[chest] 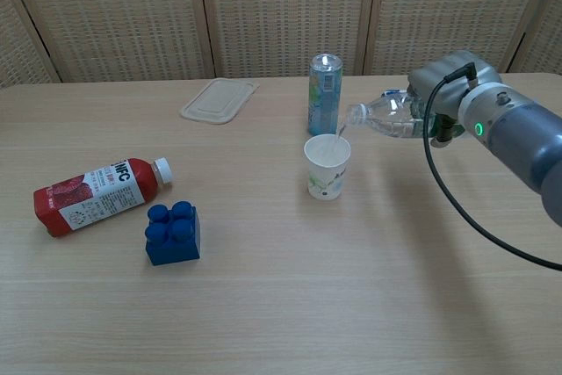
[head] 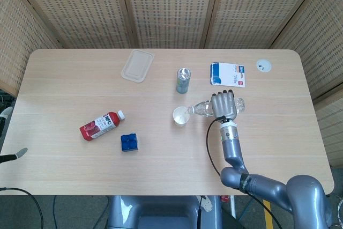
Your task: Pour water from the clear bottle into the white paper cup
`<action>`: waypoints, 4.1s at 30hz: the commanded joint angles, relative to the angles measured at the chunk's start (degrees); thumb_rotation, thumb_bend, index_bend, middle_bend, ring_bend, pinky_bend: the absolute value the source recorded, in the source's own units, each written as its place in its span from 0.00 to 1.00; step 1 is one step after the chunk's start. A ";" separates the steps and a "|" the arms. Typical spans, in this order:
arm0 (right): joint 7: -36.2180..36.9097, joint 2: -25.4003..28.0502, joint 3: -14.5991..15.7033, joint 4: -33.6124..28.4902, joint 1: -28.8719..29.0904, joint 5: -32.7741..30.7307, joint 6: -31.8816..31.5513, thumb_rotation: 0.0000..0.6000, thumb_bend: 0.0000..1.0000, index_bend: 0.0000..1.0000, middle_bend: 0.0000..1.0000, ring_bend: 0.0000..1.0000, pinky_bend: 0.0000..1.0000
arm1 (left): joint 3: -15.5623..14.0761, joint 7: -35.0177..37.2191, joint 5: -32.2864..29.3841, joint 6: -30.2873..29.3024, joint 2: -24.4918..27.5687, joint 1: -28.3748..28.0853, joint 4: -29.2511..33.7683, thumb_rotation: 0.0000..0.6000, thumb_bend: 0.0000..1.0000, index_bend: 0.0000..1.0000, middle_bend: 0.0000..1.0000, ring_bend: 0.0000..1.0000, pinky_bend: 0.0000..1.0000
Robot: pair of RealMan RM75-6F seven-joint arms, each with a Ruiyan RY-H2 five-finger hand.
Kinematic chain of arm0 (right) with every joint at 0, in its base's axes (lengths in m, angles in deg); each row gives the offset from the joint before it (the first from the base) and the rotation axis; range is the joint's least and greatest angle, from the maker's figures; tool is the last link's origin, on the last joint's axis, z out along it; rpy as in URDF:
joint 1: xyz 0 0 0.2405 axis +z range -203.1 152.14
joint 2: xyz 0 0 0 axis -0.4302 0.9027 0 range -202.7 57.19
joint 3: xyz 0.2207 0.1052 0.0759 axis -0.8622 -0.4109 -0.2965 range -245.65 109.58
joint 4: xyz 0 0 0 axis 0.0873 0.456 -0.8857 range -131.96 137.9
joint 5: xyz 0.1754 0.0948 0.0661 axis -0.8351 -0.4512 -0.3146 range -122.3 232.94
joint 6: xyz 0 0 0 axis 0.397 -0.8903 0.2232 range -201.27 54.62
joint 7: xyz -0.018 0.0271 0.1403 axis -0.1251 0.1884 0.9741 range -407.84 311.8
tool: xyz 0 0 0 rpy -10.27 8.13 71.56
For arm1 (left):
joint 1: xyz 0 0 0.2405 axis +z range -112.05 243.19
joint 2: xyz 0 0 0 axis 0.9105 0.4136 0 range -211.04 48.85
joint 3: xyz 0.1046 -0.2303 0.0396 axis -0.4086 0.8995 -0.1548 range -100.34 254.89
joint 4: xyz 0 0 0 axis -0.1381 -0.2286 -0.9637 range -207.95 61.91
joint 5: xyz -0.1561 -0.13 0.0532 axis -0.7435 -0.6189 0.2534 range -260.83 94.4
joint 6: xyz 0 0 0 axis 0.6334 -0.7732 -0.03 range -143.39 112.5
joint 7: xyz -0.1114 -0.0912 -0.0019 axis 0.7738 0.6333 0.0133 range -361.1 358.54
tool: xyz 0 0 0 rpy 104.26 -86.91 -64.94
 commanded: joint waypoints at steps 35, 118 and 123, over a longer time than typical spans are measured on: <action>8.45 -1.51 -2.78 1.38 -0.99 0.68 0.55 1.00 0.49 0.59 0.60 0.41 0.53 | -0.08 0.41 -0.06 0.14 0.25 0.10 0.06 1.00 0.00 0.00 0.00 0.00 0.00; 105.76 -6.27 -2.81 22.51 -11.90 29.02 13.70 1.00 0.00 0.17 0.09 0.02 0.07 | -1.22 -0.57 0.56 1.78 0.37 -0.51 0.98 1.00 0.00 0.00 0.00 0.00 0.00; 106.42 -5.29 -2.74 21.58 -12.09 29.21 13.76 1.00 0.00 0.10 0.00 0.00 0.00 | -1.29 -0.25 0.85 1.67 0.41 -0.46 0.94 1.00 0.00 0.00 0.00 0.00 0.00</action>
